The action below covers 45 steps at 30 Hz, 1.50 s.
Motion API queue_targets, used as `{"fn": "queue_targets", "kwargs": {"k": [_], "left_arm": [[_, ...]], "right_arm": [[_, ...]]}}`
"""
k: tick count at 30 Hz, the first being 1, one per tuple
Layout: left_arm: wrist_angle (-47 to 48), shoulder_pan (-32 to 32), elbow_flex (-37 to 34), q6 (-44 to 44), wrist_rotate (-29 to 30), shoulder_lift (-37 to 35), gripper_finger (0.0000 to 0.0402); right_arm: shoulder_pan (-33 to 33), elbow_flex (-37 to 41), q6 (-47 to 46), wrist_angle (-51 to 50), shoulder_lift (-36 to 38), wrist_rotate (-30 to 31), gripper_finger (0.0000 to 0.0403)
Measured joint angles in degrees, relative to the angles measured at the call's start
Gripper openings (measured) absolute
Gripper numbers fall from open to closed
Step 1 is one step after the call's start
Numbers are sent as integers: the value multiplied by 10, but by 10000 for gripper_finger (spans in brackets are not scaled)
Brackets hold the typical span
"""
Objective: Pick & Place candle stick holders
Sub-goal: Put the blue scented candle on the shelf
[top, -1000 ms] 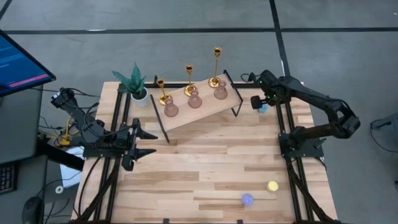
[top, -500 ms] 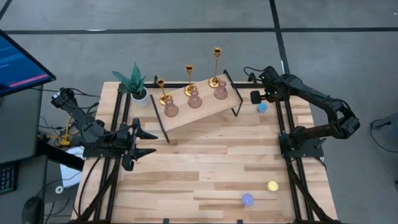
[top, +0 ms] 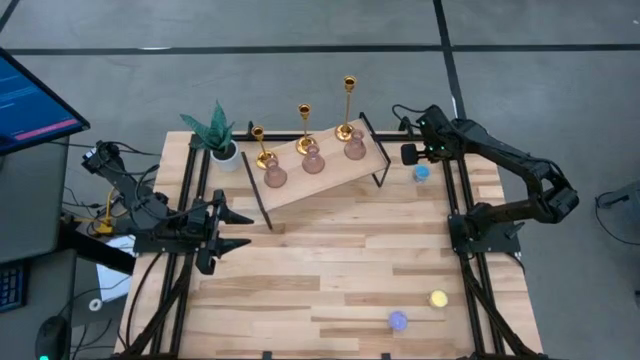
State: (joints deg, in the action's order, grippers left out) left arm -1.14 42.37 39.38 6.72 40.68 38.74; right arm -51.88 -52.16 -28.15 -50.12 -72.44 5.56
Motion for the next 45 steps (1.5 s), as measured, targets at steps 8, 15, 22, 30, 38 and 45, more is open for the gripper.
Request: {"fn": "queue_targets", "kwargs": {"k": [8,15,22,30,38,45], "left_arm": [[0,0,0,0,0,0,218],[0,0,0,0,0,0,218],[0,0,0,2,-4,0,220],[0,0,0,-2,-11,0,219],[0,0,0,-2,-11,0,216],[0,0,0,-2,-11,0,215]], "right_arm": [[0,0,-1,2,-3,2,370],[17,0,-19,25,-70,4,370],[33,0,-32,54,-150,3,370],[23,-1,-15,54,-164,4,370],[28,-21,-4,6,-108,16,370],[12,-9,-32,-32,-117,73,370]]}}
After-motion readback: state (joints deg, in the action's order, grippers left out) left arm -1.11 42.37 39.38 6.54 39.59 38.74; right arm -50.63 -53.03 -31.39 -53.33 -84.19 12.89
